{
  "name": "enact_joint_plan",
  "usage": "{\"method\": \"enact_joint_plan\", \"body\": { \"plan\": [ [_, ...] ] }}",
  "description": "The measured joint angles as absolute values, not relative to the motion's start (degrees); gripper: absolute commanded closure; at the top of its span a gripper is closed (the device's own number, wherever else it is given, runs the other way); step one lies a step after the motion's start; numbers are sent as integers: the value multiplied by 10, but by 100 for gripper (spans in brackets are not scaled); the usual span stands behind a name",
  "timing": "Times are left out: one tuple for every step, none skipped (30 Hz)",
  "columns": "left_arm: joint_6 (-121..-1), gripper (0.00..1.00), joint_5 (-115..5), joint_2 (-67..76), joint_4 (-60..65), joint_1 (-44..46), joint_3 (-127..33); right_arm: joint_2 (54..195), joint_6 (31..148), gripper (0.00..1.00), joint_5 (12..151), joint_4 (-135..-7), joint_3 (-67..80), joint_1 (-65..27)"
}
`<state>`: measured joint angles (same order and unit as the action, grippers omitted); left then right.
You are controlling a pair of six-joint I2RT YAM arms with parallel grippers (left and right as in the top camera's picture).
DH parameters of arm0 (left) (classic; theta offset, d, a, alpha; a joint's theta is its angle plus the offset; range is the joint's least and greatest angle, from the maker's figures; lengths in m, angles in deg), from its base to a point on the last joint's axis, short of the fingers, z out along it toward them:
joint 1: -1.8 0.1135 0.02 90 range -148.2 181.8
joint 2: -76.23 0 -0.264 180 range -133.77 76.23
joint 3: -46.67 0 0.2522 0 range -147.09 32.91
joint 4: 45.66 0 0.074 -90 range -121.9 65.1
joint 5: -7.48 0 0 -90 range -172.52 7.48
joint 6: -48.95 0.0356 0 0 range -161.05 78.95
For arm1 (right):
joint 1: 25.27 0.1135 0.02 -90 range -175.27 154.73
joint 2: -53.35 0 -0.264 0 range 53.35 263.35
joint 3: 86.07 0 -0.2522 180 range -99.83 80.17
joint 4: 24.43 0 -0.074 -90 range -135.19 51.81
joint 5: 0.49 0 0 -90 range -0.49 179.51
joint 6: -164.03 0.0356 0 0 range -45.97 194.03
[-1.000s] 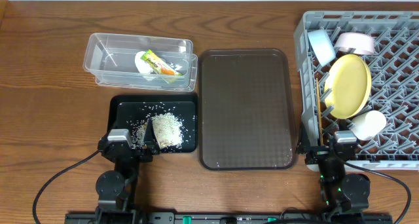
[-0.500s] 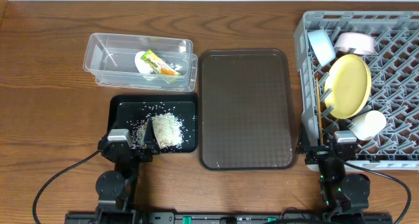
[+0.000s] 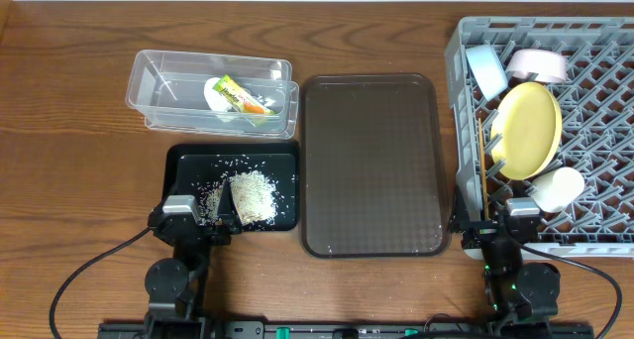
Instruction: Sort waste into correct bins and load items into the dishwasher rack
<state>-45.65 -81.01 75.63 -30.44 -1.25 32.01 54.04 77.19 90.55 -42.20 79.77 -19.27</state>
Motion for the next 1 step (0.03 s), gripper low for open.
{"method": "enact_joint_plan", "body": {
  "plan": [
    [-457,9,-810,756,-304,-13,320,540,772,1,905,-422,798,-193]
  ]
}}
